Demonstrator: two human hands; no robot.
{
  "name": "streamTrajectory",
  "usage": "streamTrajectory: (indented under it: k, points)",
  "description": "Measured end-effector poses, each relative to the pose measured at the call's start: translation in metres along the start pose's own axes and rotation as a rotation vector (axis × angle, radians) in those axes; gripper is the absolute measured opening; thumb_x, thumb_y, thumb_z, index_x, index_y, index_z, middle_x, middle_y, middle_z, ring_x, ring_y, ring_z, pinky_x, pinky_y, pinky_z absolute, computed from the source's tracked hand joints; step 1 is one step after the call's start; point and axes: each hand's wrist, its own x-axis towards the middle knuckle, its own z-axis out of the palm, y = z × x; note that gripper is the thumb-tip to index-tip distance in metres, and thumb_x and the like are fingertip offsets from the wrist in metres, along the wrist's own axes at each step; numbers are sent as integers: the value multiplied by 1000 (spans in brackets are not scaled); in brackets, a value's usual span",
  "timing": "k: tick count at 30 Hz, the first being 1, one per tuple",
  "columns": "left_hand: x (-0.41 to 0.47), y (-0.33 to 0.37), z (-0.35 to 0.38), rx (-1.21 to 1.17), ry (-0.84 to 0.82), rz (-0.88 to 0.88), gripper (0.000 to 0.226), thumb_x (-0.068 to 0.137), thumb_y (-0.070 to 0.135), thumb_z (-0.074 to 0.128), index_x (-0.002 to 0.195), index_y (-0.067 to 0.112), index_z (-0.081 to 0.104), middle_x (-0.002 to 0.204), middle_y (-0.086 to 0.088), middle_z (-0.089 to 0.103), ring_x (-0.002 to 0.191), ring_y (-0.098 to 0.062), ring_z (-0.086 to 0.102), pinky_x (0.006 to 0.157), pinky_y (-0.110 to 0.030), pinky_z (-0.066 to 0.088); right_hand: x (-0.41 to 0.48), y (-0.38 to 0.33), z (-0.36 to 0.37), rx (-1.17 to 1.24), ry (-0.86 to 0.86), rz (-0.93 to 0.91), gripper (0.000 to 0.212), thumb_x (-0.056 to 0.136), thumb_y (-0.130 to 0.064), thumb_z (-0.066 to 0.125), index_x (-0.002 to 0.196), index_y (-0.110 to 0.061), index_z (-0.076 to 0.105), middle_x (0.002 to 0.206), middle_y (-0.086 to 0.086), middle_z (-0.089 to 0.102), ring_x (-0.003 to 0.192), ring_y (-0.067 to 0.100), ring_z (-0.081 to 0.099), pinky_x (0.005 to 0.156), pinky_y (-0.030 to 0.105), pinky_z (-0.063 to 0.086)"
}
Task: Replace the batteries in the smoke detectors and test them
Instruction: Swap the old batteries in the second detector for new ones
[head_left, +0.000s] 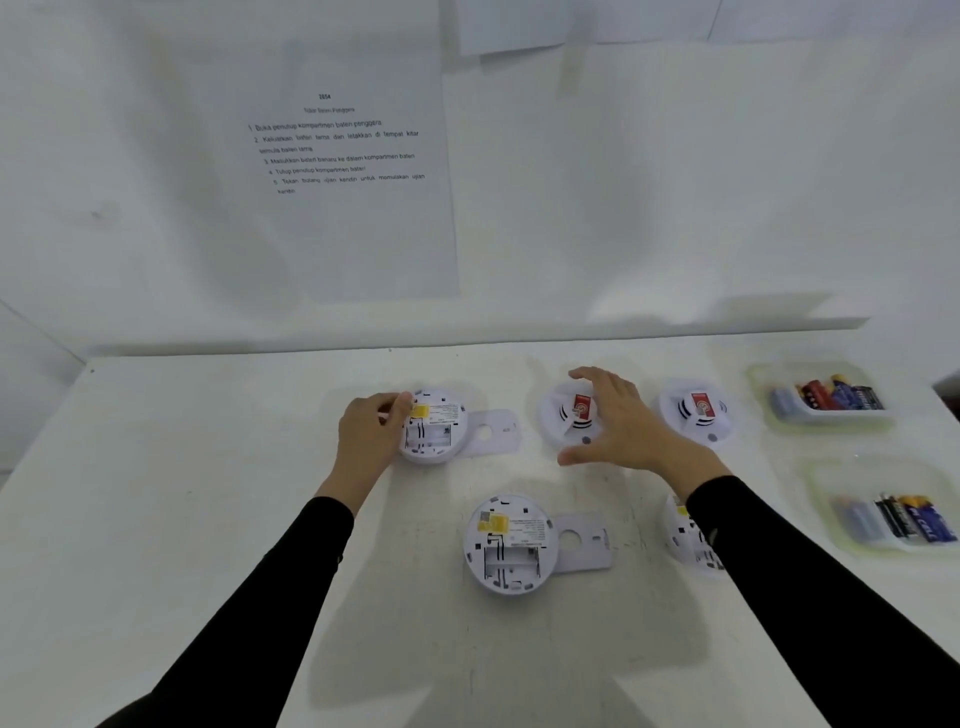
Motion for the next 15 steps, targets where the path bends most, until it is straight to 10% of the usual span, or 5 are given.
streamTrajectory:
  k: [6, 10, 15]
  points:
    - [-18, 49, 9, 11, 48, 187, 20, 100, 26, 57, 107, 14, 71, 111, 4, 64, 119, -21, 53, 102, -27, 30, -7, 3, 2, 135, 51, -40, 90, 65, -29, 85, 134, -29, 27, 130, -4, 38, 118, 19, 41, 95, 34, 42]
    - [-50, 98, 27, -252, -253, 146, 31, 99, 35, 58, 128, 24, 59, 125, 6, 59, 105, -1, 56, 80, -4, 43, -26, -17, -10, 234, 124, -157, 89, 63, -23, 85, 132, -31, 29, 132, -6, 37, 119, 18, 42, 101, 39, 42]
    - [-85, 145, 51, -588, -654, -47, 85, 77, 70, 60, 147, 28, 37, 135, 1, 60, 117, -16, 63, 99, -36, 53, -69, -39, -36, 61, 232, -338, 88, 64, -35, 81, 136, -30, 30, 131, -13, 39, 121, 12, 33, 100, 29, 32]
